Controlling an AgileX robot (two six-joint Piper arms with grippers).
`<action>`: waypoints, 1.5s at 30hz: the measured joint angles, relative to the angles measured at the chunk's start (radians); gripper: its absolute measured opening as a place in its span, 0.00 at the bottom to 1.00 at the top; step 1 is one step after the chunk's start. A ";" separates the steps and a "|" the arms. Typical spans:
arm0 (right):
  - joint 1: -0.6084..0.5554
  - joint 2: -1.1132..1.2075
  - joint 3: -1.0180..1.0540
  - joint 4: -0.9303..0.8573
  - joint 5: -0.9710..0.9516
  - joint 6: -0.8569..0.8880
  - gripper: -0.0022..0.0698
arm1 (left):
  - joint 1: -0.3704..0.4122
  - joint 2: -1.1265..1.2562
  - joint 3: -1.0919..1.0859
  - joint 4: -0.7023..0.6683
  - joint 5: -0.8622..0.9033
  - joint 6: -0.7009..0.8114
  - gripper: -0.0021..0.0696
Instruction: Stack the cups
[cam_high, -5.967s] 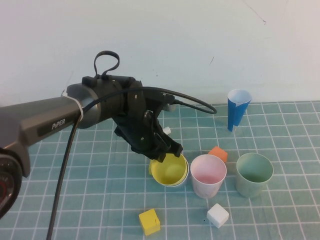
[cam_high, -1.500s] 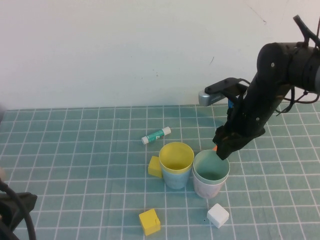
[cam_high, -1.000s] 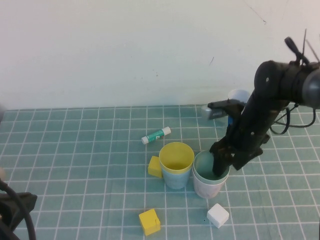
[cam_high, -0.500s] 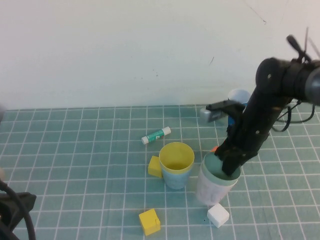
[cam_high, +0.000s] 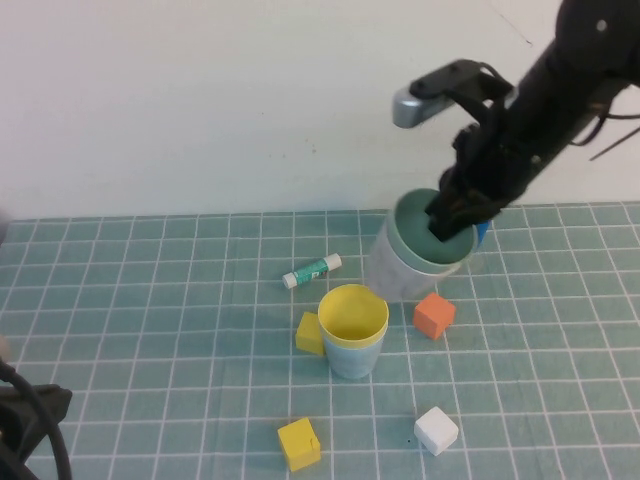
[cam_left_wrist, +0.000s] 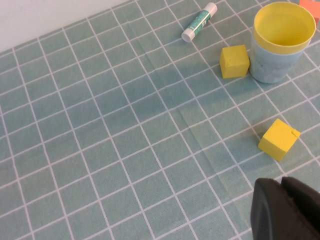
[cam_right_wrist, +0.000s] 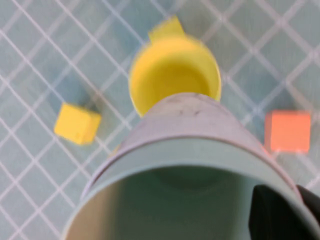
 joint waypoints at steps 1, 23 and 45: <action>0.015 0.012 -0.032 -0.004 -0.005 0.000 0.07 | 0.000 0.000 0.000 0.000 0.000 0.000 0.03; 0.064 0.330 -0.267 -0.007 0.057 0.001 0.19 | 0.000 0.000 0.000 0.004 0.025 0.000 0.03; 0.172 -0.244 -0.036 0.086 -0.137 -0.240 0.04 | 0.000 -0.060 0.048 -0.011 -0.077 -0.008 0.03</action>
